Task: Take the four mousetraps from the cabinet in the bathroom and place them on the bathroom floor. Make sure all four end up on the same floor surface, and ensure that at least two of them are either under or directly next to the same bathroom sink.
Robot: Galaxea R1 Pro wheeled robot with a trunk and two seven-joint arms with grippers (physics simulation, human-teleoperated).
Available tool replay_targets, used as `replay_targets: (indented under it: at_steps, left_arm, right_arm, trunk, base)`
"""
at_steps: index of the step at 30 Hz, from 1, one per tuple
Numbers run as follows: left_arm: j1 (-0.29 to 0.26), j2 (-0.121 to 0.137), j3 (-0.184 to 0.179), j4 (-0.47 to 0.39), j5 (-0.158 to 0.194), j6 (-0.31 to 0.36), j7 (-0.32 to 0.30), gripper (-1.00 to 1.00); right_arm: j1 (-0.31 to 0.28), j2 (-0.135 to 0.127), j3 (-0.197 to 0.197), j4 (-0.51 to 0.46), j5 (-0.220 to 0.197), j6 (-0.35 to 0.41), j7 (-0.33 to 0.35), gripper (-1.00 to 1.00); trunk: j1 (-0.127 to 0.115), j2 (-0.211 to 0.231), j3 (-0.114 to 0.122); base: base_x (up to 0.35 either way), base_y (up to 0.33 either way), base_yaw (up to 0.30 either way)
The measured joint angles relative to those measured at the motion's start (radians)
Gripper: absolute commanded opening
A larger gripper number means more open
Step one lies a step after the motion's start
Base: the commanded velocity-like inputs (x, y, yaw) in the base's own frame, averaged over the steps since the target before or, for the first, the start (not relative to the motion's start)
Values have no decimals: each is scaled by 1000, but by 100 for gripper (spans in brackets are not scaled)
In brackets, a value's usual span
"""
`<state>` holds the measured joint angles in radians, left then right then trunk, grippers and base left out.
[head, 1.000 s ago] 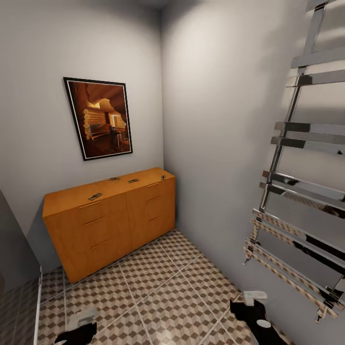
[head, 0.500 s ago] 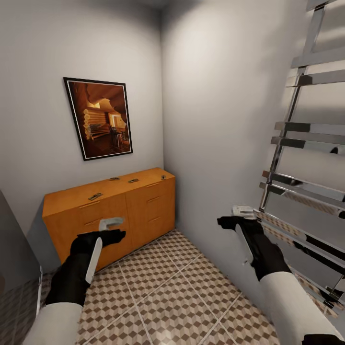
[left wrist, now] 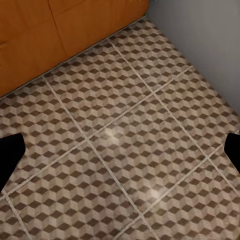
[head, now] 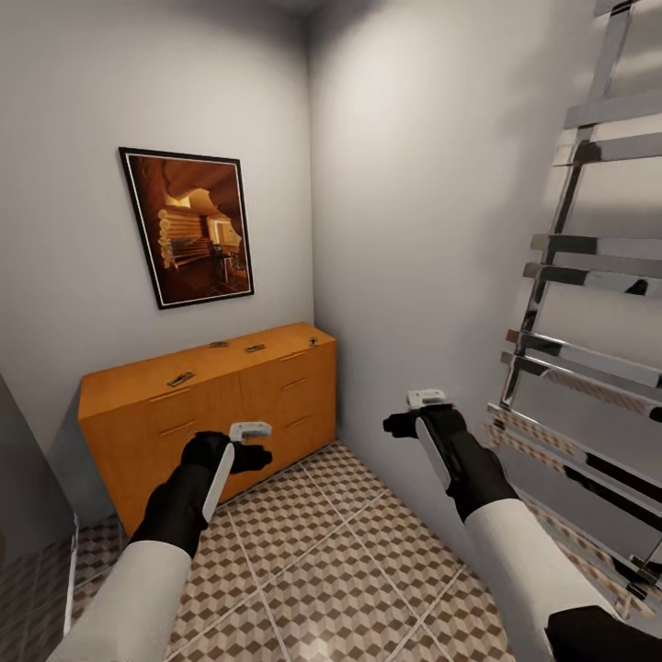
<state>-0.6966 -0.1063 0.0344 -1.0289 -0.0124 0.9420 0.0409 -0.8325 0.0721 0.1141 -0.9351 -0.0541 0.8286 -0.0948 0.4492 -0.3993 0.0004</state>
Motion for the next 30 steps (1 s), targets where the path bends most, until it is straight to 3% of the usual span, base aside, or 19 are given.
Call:
replay_targets:
  at_steps: [4, 8, 17, 20, 25, 28, 30]
  left_arm:
    - [-1, -1, 5, 11, 2, -10, 21, 100]
    - [0, -1, 7, 24, 4, -27, 36, 100]
    - [4, 9, 8, 37, -3, -77, 81, 100]
    - [6, 6, 7, 34, 1, -83, 198, 100]
    - [8, -7, 6, 23, 10, -83, 324, 100]
    - [14, -11, 5, -4, 14, -81, 343, 100]
    - [24, -10, 5, -36, 30, -77, 306, 100]
  right_arm:
    - [-1, 5, 83, 8, -1, 7, 2, 100]
    - [-1, 6, 111, 10, 0, 8, 1, 100]
    - [-1, 4, 120, 11, 1, 8, -1, 100]
    - [-1, 1, 121, 12, 0, 9, 0, 100]
    - [-1, 1, 124, 12, 0, 10, 0, 100]
    - [-1, 1, 126, 12, 0, 9, 1, 100]
    - [-1, 2, 126, 12, 0, 9, 2, 100]
  trunk:
    - [0, 0, 0]
    - [0, 0, 0]
    - [0, 0, 0]
    - [0, 0, 0]
    - [0, 0, 0]
    - [0, 0, 0]
    - [0, 0, 0]
  base:
    - [290, 0, 0]
    - [316, 0, 0]
    - [326, 0, 0]
    - [305, 0, 0]
    - [297, 0, 0]
    - [308, 0, 0]
    - [311, 0, 0]
